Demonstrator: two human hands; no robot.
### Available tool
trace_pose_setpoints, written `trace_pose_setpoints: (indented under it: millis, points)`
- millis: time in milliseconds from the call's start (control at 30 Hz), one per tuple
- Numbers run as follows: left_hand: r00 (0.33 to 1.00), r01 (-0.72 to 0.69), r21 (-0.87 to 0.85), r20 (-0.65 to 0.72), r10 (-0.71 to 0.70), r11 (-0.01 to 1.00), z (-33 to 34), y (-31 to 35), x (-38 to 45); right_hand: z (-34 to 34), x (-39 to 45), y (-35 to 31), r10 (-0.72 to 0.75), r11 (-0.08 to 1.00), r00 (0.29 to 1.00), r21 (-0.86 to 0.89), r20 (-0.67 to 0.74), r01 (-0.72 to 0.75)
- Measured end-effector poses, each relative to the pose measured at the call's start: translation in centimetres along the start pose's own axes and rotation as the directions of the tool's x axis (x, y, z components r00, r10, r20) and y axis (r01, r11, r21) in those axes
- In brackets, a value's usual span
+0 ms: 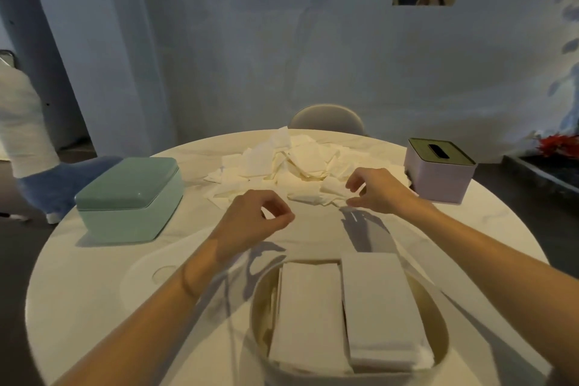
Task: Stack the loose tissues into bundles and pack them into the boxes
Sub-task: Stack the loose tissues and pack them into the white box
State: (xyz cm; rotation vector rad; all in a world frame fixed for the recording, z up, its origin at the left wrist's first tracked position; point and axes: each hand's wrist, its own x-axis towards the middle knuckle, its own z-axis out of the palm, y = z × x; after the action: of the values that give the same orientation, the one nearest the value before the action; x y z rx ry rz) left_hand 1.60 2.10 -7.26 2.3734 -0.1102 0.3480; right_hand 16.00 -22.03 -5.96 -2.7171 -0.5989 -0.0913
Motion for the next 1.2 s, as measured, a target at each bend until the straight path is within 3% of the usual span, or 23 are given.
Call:
trace_pose_setpoints:
  millis: [167, 300, 400, 533, 700, 933, 1100, 1200]
  points:
    - [0.990, 0.101, -0.161, -0.084, -0.116, 0.982, 3.7, -0.9, 4.7, 1.7, 3.7, 1.2, 0.026, 0.968, 0.996, -0.248, -0.091, -0.048]
    - [0.980, 0.095, -0.269, -0.143, -0.138, 0.958, 6.0, -0.6, 7.4, 2.9, 5.6, 2.1, -0.005, 0.984, 1.000, -0.178, -0.004, 0.004]
    - [0.973, 0.090, -0.361, -0.169, -0.160, 0.928, 7.5, -1.1, 7.9, 3.7, 6.5, 2.5, -0.052, 0.989, 0.998, -0.141, -0.047, 0.045]
    - [0.964, 0.070, -0.365, -0.214, -0.157, 0.928, 8.2, -2.3, 8.0, 4.2, 6.9, 3.1, -0.161, 0.964, 0.976, -0.236, -0.144, 0.124]
    - [0.951, 0.051, -0.447, -0.252, -0.180, 0.893, 8.0, -3.0, 7.9, 3.4, 5.3, 3.2, -0.176, 0.982, 0.904, -0.010, -0.389, 0.187]
    - [0.936, 0.047, -0.515, -0.277, -0.218, 0.856, 8.3, -2.7, 7.9, 1.6, 3.7, 2.2, -0.156, 0.935, 0.804, 0.178, -0.574, 0.307]
    - [0.859, 0.165, -0.662, -0.268, -0.436, 0.731, 8.1, -2.4, 8.3, 0.3, 2.1, -0.1, 0.011, 0.855, 0.885, 0.463, -0.465, 0.232]
    - [0.882, 0.216, -0.791, -0.093, -0.462, 0.573, 7.0, -2.3, 8.1, -0.1, 1.2, -0.9, 0.022, 0.663, 0.946, 0.713, -0.322, 0.227]
